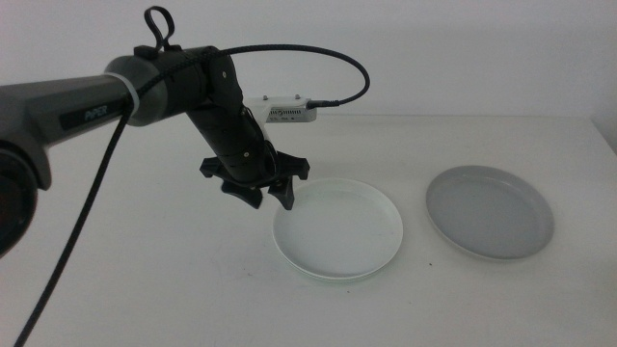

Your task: Stack the three bowls on top of each other.

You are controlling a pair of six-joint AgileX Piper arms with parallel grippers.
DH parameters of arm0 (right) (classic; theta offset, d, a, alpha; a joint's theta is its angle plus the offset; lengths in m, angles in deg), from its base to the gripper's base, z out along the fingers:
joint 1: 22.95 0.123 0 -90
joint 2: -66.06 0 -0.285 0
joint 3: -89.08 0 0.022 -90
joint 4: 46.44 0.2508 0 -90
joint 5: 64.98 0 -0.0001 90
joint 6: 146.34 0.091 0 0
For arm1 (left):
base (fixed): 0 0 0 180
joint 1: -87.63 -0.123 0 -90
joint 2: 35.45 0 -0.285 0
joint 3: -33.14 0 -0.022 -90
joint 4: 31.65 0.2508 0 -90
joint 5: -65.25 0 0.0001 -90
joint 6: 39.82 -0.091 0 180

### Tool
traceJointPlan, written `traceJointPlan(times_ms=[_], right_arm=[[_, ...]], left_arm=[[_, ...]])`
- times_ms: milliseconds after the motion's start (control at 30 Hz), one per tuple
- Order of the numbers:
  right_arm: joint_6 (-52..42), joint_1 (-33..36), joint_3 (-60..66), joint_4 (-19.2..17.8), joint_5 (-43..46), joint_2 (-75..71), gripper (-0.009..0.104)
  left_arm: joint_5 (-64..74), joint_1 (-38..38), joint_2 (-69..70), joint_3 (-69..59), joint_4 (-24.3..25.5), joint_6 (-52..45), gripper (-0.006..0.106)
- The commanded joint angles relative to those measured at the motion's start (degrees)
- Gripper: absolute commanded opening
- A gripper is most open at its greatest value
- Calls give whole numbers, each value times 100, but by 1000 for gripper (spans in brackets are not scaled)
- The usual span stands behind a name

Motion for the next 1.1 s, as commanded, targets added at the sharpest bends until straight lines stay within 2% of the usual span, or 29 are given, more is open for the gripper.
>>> traceJointPlan(times_ms=[0,100,133,400,533,700,900,1067], right_arm=[[-9,-38,21,-45,43,-25,93],[-9,-38,21,-45,43,-25,93],[-9,-38,21,-45,43,-25,93],[-9,-38,21,-45,43,-25,93],[-9,-38,21,-45,43,-25,93],[-9,-38,21,-45,43,-25,93],[-9,-38,21,-45,43,-25,93],[-9,-38,21,-45,43,-25,93]], left_arm=[[208,-48,188,133,26,-191,65],[289,-111,593,169,215,-15,92],[331,-156,792,169,218,-15,94],[813,-167,2750,169,366,-911,94],[1403,-167,3822,156,188,-1166,94],[1407,-156,5194,-437,-120,-1166,94],[928,-156,6802,-1666,-981,-1344,94],[835,-156,7213,-1947,-784,-1297,94]])
